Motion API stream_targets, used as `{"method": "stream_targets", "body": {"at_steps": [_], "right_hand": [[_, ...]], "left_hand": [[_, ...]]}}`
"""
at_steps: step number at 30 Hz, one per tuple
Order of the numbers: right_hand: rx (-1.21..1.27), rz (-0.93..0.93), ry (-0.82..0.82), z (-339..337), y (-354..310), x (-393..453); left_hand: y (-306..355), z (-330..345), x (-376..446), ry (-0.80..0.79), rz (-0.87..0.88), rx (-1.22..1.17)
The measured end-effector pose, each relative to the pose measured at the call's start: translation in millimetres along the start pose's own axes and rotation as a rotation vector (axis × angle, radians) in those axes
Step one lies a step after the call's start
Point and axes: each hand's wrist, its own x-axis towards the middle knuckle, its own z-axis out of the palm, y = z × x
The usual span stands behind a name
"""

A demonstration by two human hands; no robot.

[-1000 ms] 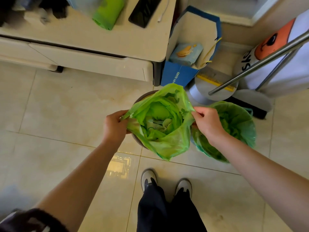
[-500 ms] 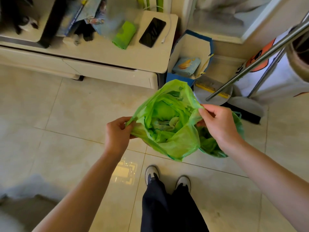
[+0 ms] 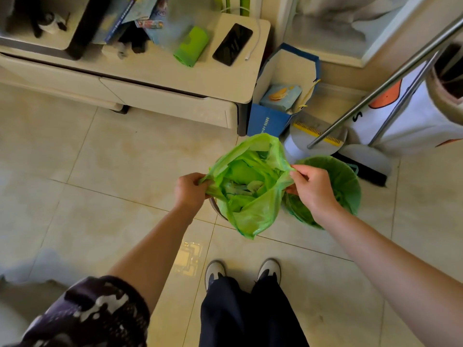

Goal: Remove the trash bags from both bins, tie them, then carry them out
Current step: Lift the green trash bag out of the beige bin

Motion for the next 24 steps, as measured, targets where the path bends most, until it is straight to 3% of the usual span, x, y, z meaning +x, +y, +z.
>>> {"method": "stream_targets", "body": {"at_steps": [6, 11, 16, 21, 24], "right_hand": [[0.054, -0.082, 0.021, 13, -13, -16], [0.146, -0.139, 0.054, 15, -42, -23], [0.1, -0.174, 0.104, 7, -63, -28], [0.009, -0.269, -0.011, 25, -83, -43], [0.037, -0.271, -0.049, 31, -95, -49]], "left_hand": [[3, 5, 1, -0.039, 0.034, 0.001], [20, -11, 1, 0.034, 0.107, -0.127], [15, -40, 8, 0.131, 0.043, -0.156], [8, -45, 1, -0.048, 0.078, -0.032], [12, -42, 1, -0.052, 0.098, -0.007]]}}
